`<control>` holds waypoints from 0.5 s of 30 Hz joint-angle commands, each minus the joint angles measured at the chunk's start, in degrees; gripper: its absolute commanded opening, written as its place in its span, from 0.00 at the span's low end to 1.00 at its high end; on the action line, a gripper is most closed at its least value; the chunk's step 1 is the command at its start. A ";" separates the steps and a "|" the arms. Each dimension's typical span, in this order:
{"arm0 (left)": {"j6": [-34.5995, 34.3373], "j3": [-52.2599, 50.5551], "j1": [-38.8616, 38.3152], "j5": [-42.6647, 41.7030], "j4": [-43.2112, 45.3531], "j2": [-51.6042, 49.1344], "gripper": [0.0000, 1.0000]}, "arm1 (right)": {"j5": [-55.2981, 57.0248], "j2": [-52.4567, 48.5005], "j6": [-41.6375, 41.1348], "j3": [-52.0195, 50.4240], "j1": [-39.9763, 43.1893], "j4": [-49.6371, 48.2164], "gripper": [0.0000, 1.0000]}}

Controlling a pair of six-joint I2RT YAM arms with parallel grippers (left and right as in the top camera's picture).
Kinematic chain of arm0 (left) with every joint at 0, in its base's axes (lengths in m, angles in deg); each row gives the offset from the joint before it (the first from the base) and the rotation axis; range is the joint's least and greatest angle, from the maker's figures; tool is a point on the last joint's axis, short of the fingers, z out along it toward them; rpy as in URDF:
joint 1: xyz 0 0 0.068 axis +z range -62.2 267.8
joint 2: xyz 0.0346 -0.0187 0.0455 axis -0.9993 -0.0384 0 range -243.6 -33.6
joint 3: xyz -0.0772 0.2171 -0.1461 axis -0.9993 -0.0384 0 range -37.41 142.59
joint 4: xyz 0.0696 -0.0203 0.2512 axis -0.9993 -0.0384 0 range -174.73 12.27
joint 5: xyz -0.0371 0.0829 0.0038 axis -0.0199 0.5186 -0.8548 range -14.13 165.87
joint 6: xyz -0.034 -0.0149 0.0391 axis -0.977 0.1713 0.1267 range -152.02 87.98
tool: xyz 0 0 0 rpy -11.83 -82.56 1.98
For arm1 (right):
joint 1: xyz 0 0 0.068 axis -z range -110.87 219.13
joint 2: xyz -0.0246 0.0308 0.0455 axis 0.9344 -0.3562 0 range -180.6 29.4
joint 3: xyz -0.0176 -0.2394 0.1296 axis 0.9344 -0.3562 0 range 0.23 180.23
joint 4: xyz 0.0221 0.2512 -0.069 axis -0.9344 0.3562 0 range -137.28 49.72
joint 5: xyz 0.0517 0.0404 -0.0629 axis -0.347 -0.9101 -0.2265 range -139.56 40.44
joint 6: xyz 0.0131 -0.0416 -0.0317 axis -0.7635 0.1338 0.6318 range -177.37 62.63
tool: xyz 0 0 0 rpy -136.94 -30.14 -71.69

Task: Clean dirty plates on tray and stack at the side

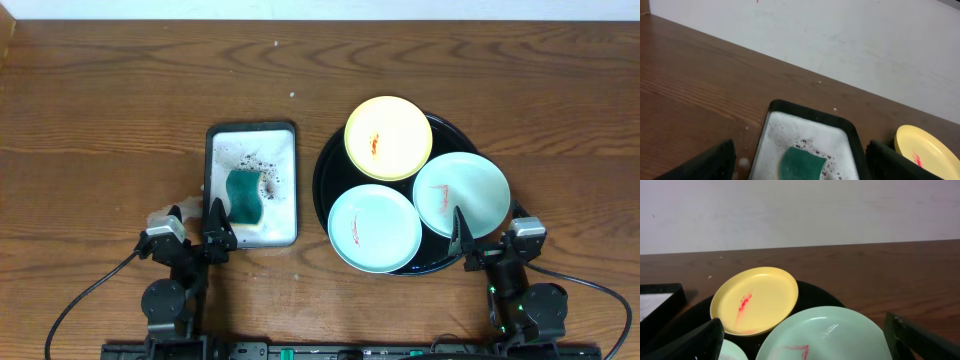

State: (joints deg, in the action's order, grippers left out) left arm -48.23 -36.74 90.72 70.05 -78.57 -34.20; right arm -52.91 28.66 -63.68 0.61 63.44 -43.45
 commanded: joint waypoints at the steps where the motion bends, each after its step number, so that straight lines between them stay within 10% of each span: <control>1: 1.14 -0.44 0.28 -1.05 -2.56 0.00 0.84 | 0.11 -0.20 -0.04 -0.07 0.07 0.24 0.99; 15: 1.16 -0.44 0.28 -1.05 -2.62 -0.55 0.84 | 0.09 -0.20 -0.04 -0.07 0.07 0.22 0.99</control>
State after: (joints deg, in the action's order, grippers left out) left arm -48.23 -36.74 90.72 70.07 -78.57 -34.29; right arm -52.91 28.66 -63.68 0.61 63.44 -43.45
